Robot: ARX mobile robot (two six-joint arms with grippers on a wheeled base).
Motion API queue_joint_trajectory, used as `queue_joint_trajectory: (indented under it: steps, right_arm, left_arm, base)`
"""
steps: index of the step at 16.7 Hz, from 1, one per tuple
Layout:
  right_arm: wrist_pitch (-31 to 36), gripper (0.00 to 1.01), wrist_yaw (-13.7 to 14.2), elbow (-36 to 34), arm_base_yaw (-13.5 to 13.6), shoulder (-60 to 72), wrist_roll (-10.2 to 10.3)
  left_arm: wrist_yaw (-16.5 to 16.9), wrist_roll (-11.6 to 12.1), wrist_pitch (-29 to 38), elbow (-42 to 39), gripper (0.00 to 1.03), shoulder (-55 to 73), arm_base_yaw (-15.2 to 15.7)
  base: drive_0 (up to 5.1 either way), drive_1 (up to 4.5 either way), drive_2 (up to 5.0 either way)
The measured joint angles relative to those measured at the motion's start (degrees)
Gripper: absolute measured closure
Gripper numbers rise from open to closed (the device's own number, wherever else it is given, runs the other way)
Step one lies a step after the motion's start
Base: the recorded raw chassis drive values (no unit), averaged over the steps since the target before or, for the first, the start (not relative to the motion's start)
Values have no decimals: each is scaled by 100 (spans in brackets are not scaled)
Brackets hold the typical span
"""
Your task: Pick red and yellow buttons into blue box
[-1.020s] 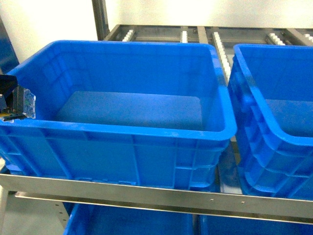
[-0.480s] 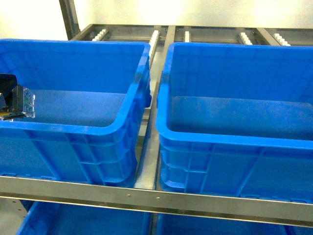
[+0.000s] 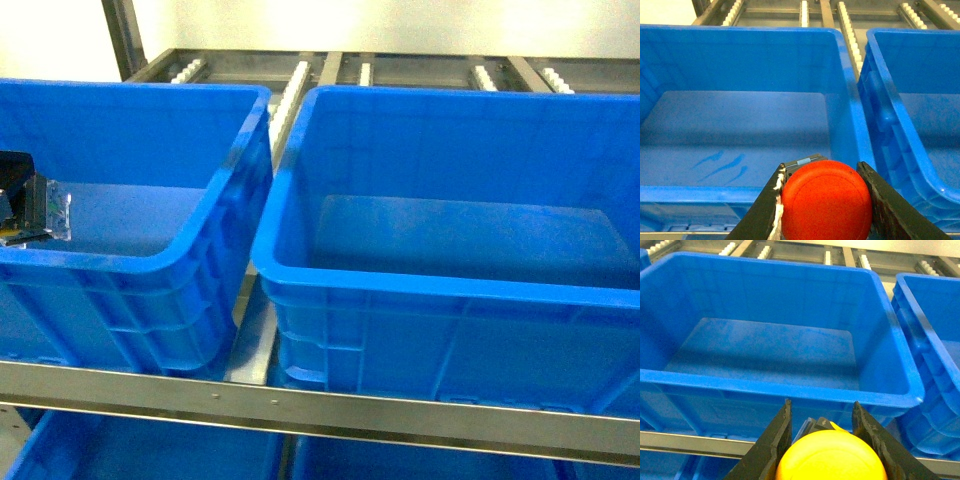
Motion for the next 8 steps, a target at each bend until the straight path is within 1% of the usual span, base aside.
queue_joint_trajectory:
  steps: [4, 5, 8]
  right_arm:
    - [-9, 69, 2, 0, 0, 0, 2]
    - [-17, 69, 2, 0, 0, 0, 2]
    - [-13, 69, 24, 0, 0, 0, 2]
  left_arm:
    - [4, 0, -13, 0, 70, 2, 0]
    - [2, 2, 4, 0, 70, 2, 0]
    - [42, 2, 17, 0, 70, 2, -33]
  base:
    - [508, -228, -228]
    - [497, -327, -133]
    - [0, 0, 0]
